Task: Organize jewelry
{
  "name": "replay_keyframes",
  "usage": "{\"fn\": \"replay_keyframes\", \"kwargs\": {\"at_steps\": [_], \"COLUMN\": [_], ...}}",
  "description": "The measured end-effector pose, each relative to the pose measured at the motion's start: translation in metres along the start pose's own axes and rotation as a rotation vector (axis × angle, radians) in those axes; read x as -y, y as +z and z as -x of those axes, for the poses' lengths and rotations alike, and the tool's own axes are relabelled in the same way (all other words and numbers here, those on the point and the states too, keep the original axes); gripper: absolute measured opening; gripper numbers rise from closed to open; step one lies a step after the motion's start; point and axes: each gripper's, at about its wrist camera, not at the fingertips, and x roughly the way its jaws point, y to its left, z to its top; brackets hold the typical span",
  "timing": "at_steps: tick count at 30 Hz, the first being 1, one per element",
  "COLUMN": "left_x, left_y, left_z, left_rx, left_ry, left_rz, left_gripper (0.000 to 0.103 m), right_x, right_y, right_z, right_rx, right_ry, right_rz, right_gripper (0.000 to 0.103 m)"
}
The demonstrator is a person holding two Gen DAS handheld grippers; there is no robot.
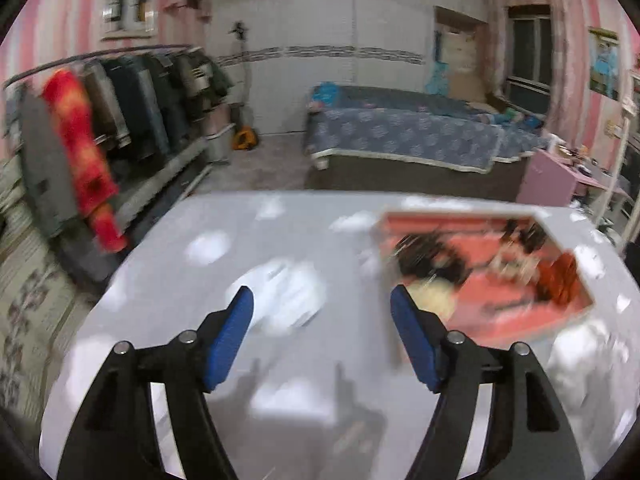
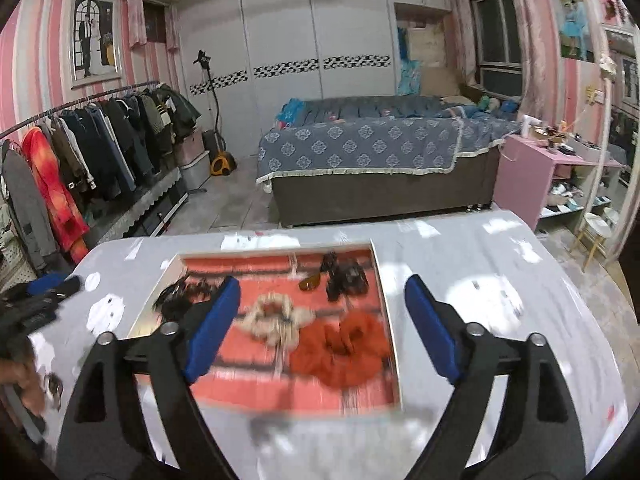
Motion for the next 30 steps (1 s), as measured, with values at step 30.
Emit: {"fn": "replay_keyframes", "kwargs": {"at_steps": [30], "left_x": [-0.05], "left_y": [-0.105], "left_z": [0.009], "left_rx": [-0.142], "left_ry": [0.101], "left_rz": [0.063], "left_gripper": [0.083], "right_x": [-0.114], "right_y": [-0.166], "right_z": [0.038], "right_rx": [-0.225], "right_ry": [0.018], "right_rz": [0.04], "right_gripper": [0.098]}}
